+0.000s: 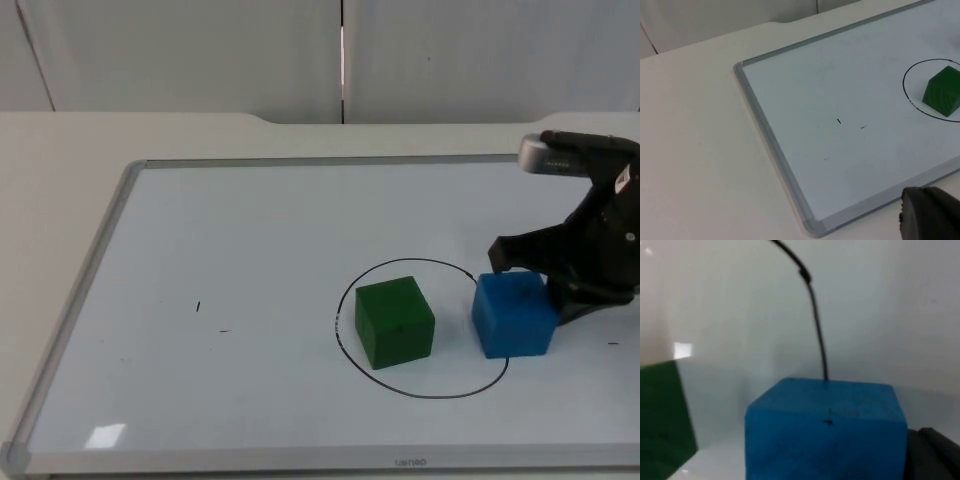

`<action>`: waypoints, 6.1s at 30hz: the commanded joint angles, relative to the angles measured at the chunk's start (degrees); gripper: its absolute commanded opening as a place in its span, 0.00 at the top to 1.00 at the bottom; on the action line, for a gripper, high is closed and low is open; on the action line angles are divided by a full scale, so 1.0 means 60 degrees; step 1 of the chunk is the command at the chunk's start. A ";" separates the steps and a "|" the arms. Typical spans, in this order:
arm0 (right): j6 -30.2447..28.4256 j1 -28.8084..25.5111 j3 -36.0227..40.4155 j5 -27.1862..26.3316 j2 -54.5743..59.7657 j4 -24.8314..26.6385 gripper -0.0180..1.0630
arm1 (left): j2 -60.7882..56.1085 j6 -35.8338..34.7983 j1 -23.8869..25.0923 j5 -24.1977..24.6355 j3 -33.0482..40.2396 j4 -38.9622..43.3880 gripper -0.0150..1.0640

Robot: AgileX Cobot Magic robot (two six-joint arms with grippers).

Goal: Push the two cubes into the marked area.

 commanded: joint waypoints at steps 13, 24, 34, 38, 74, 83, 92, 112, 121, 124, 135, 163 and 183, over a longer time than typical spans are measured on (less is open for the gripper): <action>0.0325 0.0092 0.0018 -0.0105 0.0002 0.0370 0.98 | -0.0024 0.0015 0.0025 0.0037 0.0035 0.0032 0.99; 0.0306 0.0583 0.0018 -0.0706 0.0002 0.0454 0.98 | -0.0024 0.0015 0.0025 0.0037 0.0035 0.0032 0.99; 0.0346 0.0751 0.0018 -0.0983 0.0002 0.0785 0.98 | -0.0024 0.0015 0.0025 0.0037 0.0035 0.0032 0.99; 0.0346 0.0751 0.0018 -0.0964 0.0002 0.0801 0.98 | -0.0024 0.0015 0.0025 0.0037 0.0035 0.0032 0.99; -0.0142 -0.0133 0.0001 0.2618 -0.8960 -0.2281 0.98 | -0.0024 0.0015 0.0025 0.0037 0.0035 0.0032 0.99; -0.0166 -0.0133 0.0497 0.3377 -1.1092 -0.2281 0.98 | -0.0024 0.0015 0.0025 0.0037 0.0035 0.0050 0.99; -0.0166 -0.0133 0.2393 0.3596 -1.3663 -0.2069 0.98 | -0.0024 0.0015 0.0025 0.0037 0.0035 0.0050 0.99; -0.0991 -0.0133 0.3451 0.5954 -1.7889 -0.1197 0.98 | -0.0024 0.0015 0.0025 0.0037 0.0035 0.0050 0.99; -0.1881 -0.0133 0.3571 0.6698 -1.8427 -0.0520 0.98 | -0.0024 0.0015 0.0025 0.0037 0.0035 0.0050 0.99; -0.1881 -0.0133 0.4027 0.6823 -1.8427 -0.0535 0.98 | -0.0024 0.0015 0.0025 0.0037 0.0035 0.0050 0.99; -0.1969 -0.0133 0.4717 0.6184 -1.8427 -0.0552 0.98 | -0.0024 0.0015 0.0025 0.0037 0.0035 0.0050 0.99; -0.1949 -0.0133 0.4717 0.6202 -1.8427 -0.0886 0.98 | -0.0024 0.0015 0.0025 0.0037 0.0035 0.0091 0.72; -0.1930 -0.0133 0.4717 0.6202 -1.8427 -0.0906 0.98 | -0.0024 0.0015 0.0025 0.0037 0.0035 0.0091 0.07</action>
